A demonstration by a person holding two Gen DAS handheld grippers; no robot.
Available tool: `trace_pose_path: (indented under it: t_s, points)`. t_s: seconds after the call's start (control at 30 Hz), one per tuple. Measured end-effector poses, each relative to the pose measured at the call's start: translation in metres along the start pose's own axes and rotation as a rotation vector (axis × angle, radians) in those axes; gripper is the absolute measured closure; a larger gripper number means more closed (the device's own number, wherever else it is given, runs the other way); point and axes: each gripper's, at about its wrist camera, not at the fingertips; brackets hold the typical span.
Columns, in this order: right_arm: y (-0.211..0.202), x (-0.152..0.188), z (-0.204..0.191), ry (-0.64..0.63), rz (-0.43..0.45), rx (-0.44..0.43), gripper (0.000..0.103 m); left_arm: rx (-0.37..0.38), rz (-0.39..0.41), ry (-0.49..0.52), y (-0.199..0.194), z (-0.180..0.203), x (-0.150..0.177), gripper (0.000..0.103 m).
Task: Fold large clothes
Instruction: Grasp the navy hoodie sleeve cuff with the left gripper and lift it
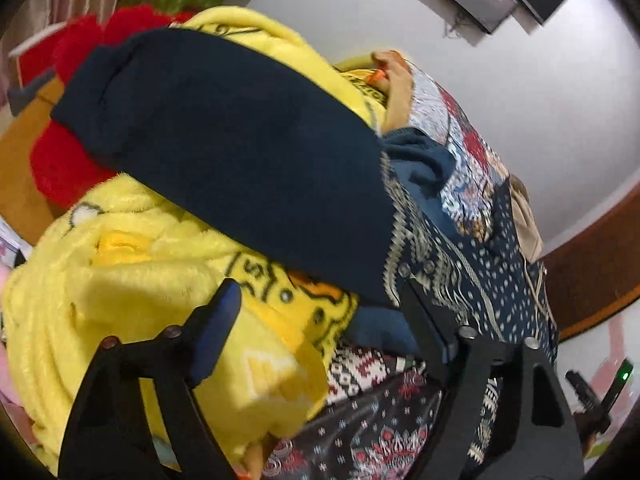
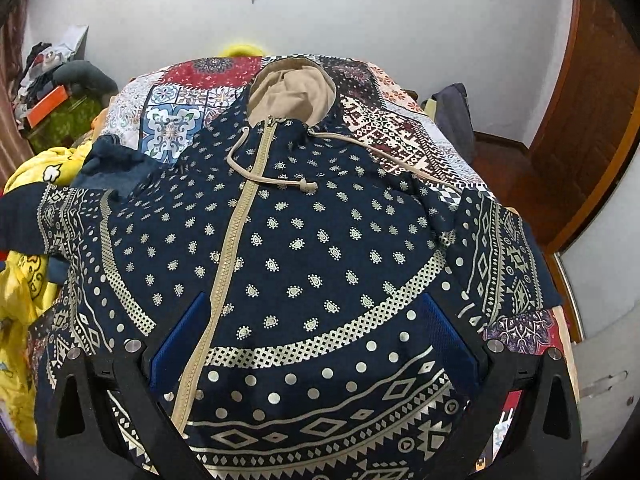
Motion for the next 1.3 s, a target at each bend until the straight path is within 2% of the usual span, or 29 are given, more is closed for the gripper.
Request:
trace_pose_path:
  t_s: [0.23,0.3,0.37,0.43,0.47,0.57,0.77,0.87,1.03,1.17,1.3]
  points:
    - [0.006,-0.002,-0.002,-0.001,-0.007,-0.01,0.001,-0.066,0.001,-0.068,0.029,-0.022,-0.02,0.037]
    - [0.005,-0.003,-0.002,-0.003,-0.004,-0.009,0.001,-0.103,0.004,-0.073,0.038,-0.026,-0.024,0.047]
    - [0.005,-0.004,-0.002,-0.003,-0.003,-0.006,0.001,-0.154,0.008,-0.071,0.044,-0.027,-0.027,0.064]
    - [0.005,-0.004,0.0,0.0,-0.005,-0.003,0.001,-0.199,0.031,-0.061,0.043,-0.025,-0.029,0.076]
    - [0.005,-0.003,0.001,0.003,-0.006,-0.004,0.001,-0.213,0.046,-0.053,0.041,-0.023,-0.03,0.083]
    - [0.003,-0.003,0.005,0.015,-0.007,-0.007,0.001,-0.251,0.081,-0.006,0.033,-0.013,-0.033,0.095]
    - [-0.006,-0.004,0.011,0.029,0.012,-0.008,0.001,-0.306,0.182,0.168,0.003,0.038,-0.044,0.099]
    - [-0.012,-0.006,0.015,0.031,0.026,-0.006,0.001,-0.28,0.251,0.26,-0.021,0.078,-0.05,0.099]
    - [-0.021,-0.008,0.025,0.043,0.041,-0.009,0.001,-0.155,0.337,0.386,-0.054,0.156,-0.052,0.099]
    - [-0.029,-0.009,0.034,0.049,0.053,-0.018,0.001,-0.052,0.378,0.485,-0.069,0.227,-0.036,0.099]
    - [-0.036,-0.01,0.043,0.039,0.064,-0.022,0.001,0.038,0.373,0.584,-0.066,0.293,-0.007,0.099]
Point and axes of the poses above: each gripper's, at about its wrist camera, not at the fingertips, and y roughly the way its jaws point, z to its right, x to its underside, and after that the axes turned 3 degrees about z, right-handed
